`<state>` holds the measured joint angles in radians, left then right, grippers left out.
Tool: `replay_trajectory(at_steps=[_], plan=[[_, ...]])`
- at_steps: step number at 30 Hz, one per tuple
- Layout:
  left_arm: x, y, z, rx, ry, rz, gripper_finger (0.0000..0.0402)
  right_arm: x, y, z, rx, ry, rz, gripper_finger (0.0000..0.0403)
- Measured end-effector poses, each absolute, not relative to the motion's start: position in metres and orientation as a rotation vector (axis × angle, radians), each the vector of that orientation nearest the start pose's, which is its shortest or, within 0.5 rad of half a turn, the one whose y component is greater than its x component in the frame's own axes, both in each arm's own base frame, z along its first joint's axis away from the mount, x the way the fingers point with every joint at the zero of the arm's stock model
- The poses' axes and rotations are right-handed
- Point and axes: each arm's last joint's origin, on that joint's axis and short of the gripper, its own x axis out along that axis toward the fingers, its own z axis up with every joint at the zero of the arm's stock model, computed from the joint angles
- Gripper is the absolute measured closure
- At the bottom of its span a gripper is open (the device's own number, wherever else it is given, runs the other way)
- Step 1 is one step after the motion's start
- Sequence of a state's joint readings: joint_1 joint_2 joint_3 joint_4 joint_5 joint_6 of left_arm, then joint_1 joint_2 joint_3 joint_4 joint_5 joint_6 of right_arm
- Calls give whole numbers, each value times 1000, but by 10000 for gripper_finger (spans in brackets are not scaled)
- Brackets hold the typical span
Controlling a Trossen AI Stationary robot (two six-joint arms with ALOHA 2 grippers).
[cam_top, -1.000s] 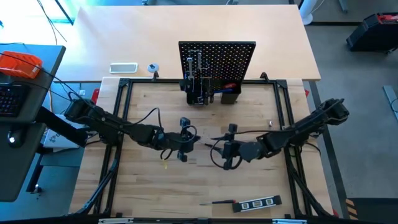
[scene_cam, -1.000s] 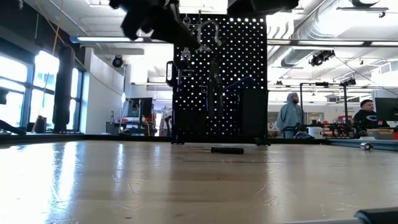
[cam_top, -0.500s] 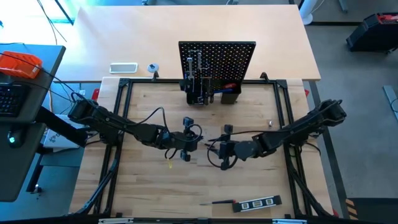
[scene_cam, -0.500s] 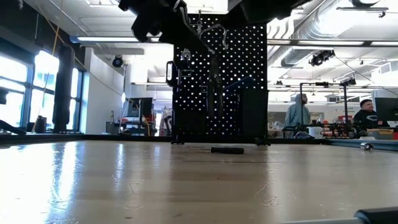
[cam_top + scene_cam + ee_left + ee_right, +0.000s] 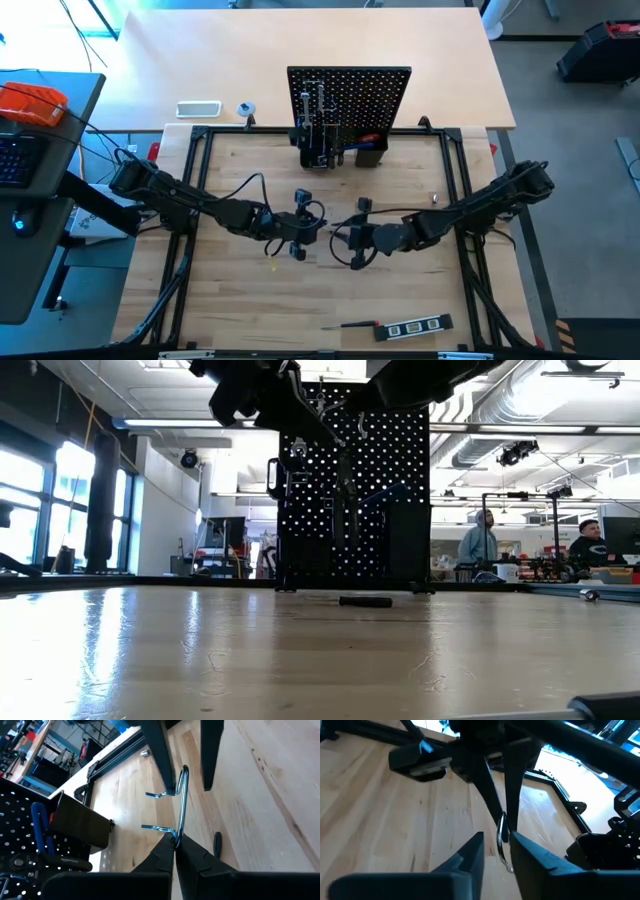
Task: Hang tools onto peg board
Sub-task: Hang the binder clip on the pegboard
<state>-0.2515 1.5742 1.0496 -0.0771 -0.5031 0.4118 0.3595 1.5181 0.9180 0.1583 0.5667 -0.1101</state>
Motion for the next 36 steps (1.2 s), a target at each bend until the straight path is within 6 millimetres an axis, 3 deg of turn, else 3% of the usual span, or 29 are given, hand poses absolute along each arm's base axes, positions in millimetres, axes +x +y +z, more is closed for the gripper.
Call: replay_trajectory(at_steps=[7, 23, 31, 36], plan=[[333, -71, 244, 617, 607, 116, 401, 310, 100, 239, -304, 409, -171, 395], [332, -73, 243, 619, 608, 103, 399, 309, 98, 237, -325, 427, -226, 401], [330, -72, 250, 623, 588, 115, 335, 307, 98, 234, -348, 461, -236, 402], [323, -70, 263, 616, 558, 137, 280, 300, 95, 245, -346, 450, -240, 402]])
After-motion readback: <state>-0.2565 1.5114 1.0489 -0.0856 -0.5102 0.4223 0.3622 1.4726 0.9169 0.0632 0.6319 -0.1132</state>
